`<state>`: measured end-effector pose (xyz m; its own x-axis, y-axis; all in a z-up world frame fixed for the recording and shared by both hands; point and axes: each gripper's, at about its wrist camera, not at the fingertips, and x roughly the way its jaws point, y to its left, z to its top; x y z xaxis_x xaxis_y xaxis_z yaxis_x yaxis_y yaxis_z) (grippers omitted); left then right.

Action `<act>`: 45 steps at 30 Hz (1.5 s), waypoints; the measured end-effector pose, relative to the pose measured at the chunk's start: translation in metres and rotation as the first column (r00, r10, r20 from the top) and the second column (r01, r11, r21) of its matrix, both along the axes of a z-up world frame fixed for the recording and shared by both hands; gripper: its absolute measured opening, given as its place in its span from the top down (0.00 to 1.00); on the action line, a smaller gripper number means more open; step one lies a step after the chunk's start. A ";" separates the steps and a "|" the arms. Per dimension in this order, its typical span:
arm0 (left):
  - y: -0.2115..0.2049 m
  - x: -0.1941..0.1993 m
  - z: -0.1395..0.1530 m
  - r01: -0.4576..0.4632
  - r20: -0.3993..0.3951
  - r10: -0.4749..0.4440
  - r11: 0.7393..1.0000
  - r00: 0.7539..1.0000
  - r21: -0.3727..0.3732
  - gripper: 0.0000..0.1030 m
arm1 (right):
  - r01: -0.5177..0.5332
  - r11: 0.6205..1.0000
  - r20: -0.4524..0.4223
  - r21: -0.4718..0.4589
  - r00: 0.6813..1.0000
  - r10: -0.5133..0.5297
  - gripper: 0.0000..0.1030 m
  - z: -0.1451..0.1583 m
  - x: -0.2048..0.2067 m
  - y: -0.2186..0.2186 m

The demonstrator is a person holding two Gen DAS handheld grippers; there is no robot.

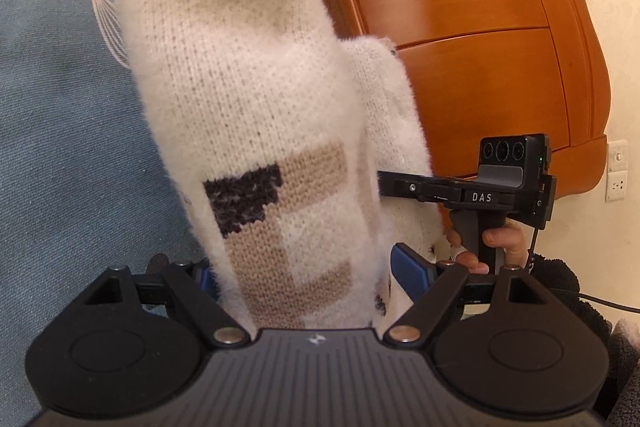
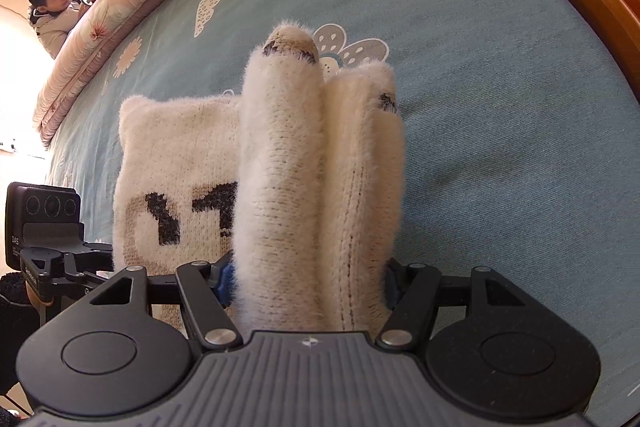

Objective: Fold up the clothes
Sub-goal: 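Close both grippers on the sweater edge and lift it, then fold the held sweater edge over the body and open both grippers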

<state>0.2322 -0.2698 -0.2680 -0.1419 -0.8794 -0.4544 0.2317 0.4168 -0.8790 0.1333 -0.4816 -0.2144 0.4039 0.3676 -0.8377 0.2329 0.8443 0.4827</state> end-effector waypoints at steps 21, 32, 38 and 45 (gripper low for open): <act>0.056 0.014 -0.015 0.065 0.121 -0.095 0.969 0.988 0.237 0.19 | 0.204 0.965 0.041 -0.164 0.979 -0.200 0.23 -0.011 -0.018 -0.010; -0.008 -0.031 0.073 0.184 0.497 -0.434 0.862 0.752 0.473 0.10 | 0.006 0.894 0.100 -0.449 0.994 0.043 0.49 0.039 -0.024 0.083; -0.050 -0.052 0.068 0.249 0.558 -0.515 0.839 0.651 0.484 0.10 | -0.077 0.838 -0.039 -0.540 0.997 0.067 0.69 0.003 -0.024 0.104; -0.098 -0.059 0.041 0.284 0.546 -0.584 0.794 0.601 0.537 0.02 | 0.009 0.875 0.012 -0.484 1.000 -0.004 0.69 -0.011 -0.028 0.093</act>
